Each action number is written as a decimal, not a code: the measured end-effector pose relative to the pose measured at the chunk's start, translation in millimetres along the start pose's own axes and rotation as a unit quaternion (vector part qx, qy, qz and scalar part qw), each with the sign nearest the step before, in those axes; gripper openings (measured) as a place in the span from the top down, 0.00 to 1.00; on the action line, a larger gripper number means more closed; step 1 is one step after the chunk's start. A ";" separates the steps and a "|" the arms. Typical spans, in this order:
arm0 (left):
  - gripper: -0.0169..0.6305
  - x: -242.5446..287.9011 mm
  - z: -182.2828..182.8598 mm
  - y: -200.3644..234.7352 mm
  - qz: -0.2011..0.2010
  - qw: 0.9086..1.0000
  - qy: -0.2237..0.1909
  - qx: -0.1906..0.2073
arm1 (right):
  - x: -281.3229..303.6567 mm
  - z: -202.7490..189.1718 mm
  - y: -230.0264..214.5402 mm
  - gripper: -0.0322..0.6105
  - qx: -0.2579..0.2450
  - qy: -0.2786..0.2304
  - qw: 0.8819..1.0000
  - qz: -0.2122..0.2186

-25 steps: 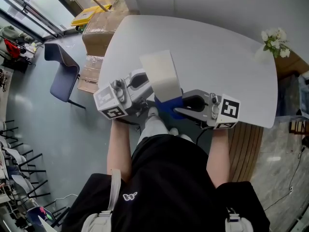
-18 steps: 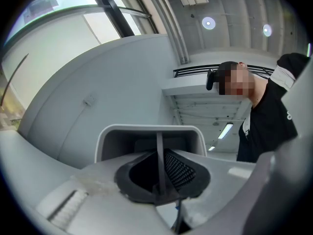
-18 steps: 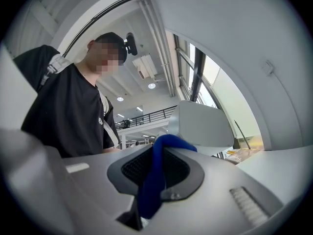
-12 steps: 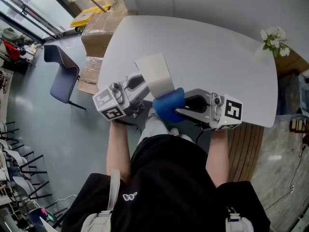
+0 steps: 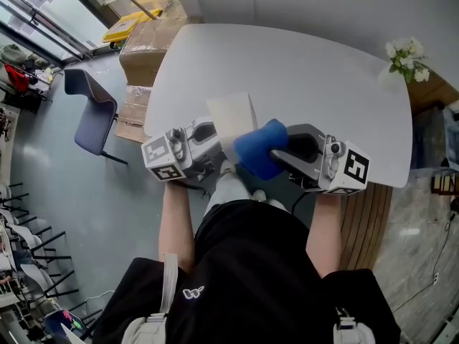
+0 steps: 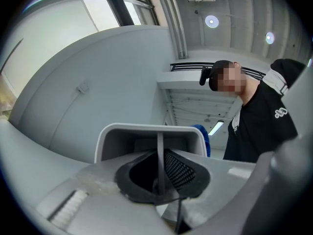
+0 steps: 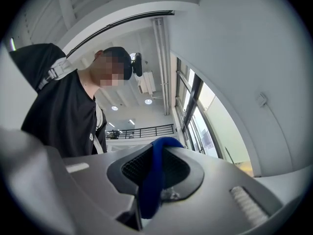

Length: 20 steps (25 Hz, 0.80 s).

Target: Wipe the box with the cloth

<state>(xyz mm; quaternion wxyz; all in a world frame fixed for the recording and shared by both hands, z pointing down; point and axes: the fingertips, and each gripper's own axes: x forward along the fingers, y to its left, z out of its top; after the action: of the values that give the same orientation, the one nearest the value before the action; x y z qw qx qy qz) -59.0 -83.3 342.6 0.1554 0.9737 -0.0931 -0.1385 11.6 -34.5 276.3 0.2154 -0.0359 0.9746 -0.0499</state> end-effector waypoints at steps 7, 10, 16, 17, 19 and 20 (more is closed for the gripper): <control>0.90 2.0 -5.0 -16.9 -0.042 0.999 0.015 0.000 | -1.5 7.7 -5.7 0.86 -0.005 -0.023 0.999 -0.026; 0.90 6.7 -9.3 -26.9 -0.064 0.997 0.030 0.007 | -6.4 11.1 -15.3 0.86 -0.009 -0.029 0.998 -0.057; 0.90 13.2 -10.9 -43.5 -0.104 0.994 0.033 0.008 | -16.7 12.2 -40.1 0.87 -0.023 -0.029 0.990 -0.137; 0.90 13.6 -11.1 -45.0 -0.108 0.994 0.033 0.008 | -18.3 12.0 -43.1 0.87 -0.025 -0.029 0.988 -0.149; 0.90 14.2 -11.4 -47.4 -0.112 0.993 0.036 0.008 | -21.8 11.4 -48.7 0.87 -0.029 -0.027 0.985 -0.171; 0.90 14.7 -11.4 -48.2 -0.115 0.993 0.038 0.009 | -23.5 11.2 -51.7 0.87 -0.030 -0.026 0.983 -0.181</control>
<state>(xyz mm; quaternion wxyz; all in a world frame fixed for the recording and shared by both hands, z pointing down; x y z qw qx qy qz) -35.1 -38.4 333.6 0.1332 0.9838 0.0237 -0.1176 40.1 -84.6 281.8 0.2269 -0.2193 0.9472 -0.0573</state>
